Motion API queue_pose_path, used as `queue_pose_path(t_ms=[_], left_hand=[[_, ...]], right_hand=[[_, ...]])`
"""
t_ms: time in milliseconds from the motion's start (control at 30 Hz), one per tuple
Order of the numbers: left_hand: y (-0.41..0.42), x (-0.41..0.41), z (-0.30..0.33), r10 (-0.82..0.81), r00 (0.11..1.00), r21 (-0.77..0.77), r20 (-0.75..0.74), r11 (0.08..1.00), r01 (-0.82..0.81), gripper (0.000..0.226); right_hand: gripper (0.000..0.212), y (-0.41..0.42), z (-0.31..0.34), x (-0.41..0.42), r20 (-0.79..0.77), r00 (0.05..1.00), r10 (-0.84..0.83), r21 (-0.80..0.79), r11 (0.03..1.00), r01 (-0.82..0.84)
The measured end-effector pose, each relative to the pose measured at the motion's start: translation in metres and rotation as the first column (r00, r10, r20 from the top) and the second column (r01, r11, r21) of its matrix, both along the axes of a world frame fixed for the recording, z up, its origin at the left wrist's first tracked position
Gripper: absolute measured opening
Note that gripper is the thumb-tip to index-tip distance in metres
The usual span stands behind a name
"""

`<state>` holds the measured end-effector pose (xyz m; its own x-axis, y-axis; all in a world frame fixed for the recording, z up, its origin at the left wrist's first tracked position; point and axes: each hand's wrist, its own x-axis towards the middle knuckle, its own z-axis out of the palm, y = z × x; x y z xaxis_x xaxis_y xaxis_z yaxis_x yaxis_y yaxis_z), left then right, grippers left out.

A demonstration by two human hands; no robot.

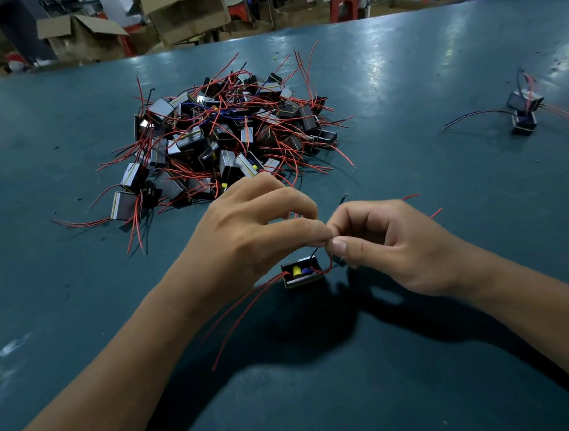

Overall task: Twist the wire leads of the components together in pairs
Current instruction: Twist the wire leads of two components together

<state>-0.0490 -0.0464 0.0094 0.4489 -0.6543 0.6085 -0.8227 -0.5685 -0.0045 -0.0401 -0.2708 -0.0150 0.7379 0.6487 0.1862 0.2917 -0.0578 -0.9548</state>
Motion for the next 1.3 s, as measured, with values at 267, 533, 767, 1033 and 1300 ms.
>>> queue_pose_path(t_ms=[267,533,767,1033,1300], left_hand=[[0.003,-0.001,0.003,0.015,0.996,0.113,0.087,0.993,-0.024,0.021],[0.002,-0.004,0.008,0.024,0.995,0.157,0.095,0.987,-0.039,0.031],[-0.009,-0.008,-0.001,0.028,0.964,-0.05,-0.265,0.998,-0.043,0.017],[-0.028,-0.018,-0.009,-0.192,0.577,-0.494,-0.794,0.757,-0.428,0.019],[-0.029,-0.023,-0.009,0.085,0.859,-0.404,-0.505,0.856,-0.322,0.011]], right_hand=[[0.005,0.002,0.0,-0.001,0.017,1.0,0.016,-0.001,1.0,-0.016],[0.007,0.003,0.001,-0.002,0.058,0.998,-0.005,-0.037,0.999,0.008],[0.007,0.003,0.002,-0.004,0.306,0.941,-0.142,-0.095,0.979,0.178],[0.007,0.005,0.0,-0.007,0.47,0.841,-0.27,-0.051,0.942,0.331],[0.012,0.006,0.0,-0.002,0.213,0.908,-0.362,0.007,0.929,0.369]])
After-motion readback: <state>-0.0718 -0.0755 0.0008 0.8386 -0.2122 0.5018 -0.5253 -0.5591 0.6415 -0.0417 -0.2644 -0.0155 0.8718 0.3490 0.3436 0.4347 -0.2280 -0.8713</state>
